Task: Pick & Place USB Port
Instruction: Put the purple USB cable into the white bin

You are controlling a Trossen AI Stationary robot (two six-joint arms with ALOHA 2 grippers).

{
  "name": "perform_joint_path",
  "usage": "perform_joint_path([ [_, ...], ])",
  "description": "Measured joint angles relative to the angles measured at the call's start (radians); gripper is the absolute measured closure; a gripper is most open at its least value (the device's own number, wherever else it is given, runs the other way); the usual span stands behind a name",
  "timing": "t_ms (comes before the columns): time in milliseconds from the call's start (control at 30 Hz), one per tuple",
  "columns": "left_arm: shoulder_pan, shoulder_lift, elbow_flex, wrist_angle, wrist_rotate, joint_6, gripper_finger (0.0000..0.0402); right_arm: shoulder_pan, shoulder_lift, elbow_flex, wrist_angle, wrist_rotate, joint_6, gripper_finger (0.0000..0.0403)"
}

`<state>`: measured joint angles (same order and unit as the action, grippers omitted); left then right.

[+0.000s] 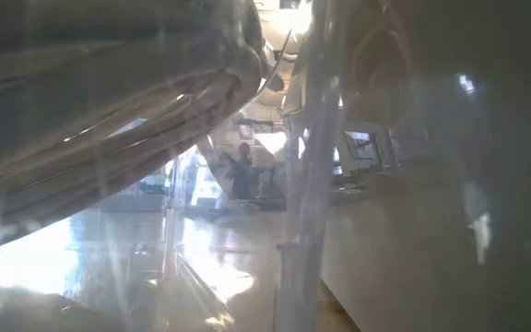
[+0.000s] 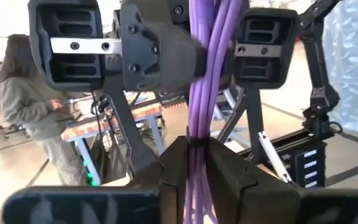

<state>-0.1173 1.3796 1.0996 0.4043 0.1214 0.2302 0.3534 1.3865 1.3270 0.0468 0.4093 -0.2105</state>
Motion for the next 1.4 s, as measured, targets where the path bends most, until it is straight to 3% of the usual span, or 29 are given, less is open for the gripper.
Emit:
perform_joint_path([
  [233,0.000,0.000,0.000,-0.012,-0.019,-0.011,0.0327,0.005,-0.014,0.000,-0.063,0.030,0.016,0.0390],
  [333,0.004,-0.005,0.000,-0.018,0.052,-0.056,0.0325,0.022,-0.038,0.000,-0.092,0.064,0.001,0.0391],
  [467,0.020,-0.027,0.001,-0.094,0.156,-0.072,0.0324,0.063,-0.096,0.000,-0.165,0.235,-0.011,0.0391],
  [567,0.019,-0.050,0.001,-0.169,0.162,-0.081,0.0324,0.102,-0.139,0.000,-0.252,0.363,0.020,0.0391],
  [800,0.019,-0.123,0.001,-0.349,0.221,-0.105,0.0323,0.199,-0.189,0.000,-0.461,0.551,0.276,0.0392],
  [1033,0.014,-0.202,0.001,-0.521,0.269,-0.154,0.0323,0.251,-0.187,0.000,-0.537,0.523,0.627,0.0392],
  [1400,-0.099,-0.242,0.000,-0.757,0.189,-0.139,0.0323,0.299,-0.024,0.000,-0.535,0.450,1.068,0.0392],
])
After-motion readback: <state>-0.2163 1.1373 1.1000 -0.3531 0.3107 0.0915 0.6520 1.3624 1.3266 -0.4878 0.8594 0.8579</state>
